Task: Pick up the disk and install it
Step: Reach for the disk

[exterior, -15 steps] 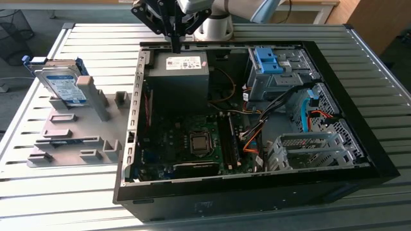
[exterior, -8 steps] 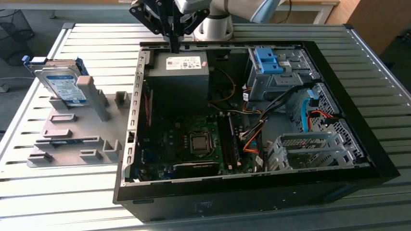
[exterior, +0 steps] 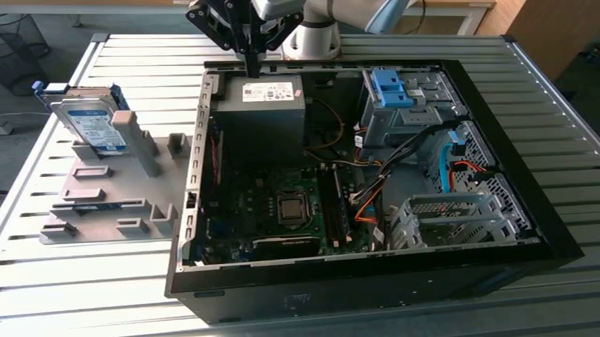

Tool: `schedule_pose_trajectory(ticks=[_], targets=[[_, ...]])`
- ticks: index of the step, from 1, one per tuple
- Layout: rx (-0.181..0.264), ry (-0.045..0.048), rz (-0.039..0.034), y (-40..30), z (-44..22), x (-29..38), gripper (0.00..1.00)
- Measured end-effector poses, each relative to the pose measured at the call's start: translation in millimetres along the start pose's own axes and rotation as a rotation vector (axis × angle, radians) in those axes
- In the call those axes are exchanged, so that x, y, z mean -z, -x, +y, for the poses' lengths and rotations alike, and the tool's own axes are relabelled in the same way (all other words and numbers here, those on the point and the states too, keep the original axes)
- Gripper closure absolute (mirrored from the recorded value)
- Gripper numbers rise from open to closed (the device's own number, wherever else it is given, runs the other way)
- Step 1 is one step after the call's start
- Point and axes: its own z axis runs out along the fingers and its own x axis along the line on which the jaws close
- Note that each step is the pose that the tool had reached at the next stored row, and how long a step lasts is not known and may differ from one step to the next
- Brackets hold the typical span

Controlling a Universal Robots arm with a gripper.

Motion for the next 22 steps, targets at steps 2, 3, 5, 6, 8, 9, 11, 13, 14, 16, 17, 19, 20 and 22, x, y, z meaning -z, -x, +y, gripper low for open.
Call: schedule_pose_trajectory(ticks=[2, 3, 5, 6, 8, 9, 11, 13, 14, 16, 17, 19, 20, 22], targets=[[0.000, 0.0001, 0.0000, -0.8, -0.1, 0.0, 0.89], [0.000, 0.0001, 0.0000, -1.2, -0.1, 0.0, 0.89], [0.000, 0.0000, 0.0000, -2.2, -0.2, 0.0, 0.89], [0.000, 0.0000, 0.0000, -2.6, -0.2, 0.0, 0.89], [0.000, 0.0000, 0.0000, -3.5, -0.3, 0.1, 0.89], [0.000, 0.0000, 0.0000, -3.9, -0.3, 0.1, 0.89], [0.000, 0.0000, 0.0000, -4.8, -0.4, 0.1, 0.89], [0.000, 0.0000, 0.0000, -5.6, -0.4, 0.1, 0.89], [0.000, 0.0000, 0.0000, -6.0, -0.5, 0.1, 0.89], [0.000, 0.0000, 0.0000, -6.7, -0.5, 0.1, 0.89], [0.000, 0.0000, 0.0000, -7.1, -0.5, 0.2, 0.89], [0.000, 0.0001, 0.0000, -7.9, -0.6, 0.1, 0.89], [0.000, 0.0000, 0.0000, -8.3, -0.6, 0.1, 0.89], [0.000, 0.0000, -0.0001, -9.1, -0.7, 0.2, 0.89]])
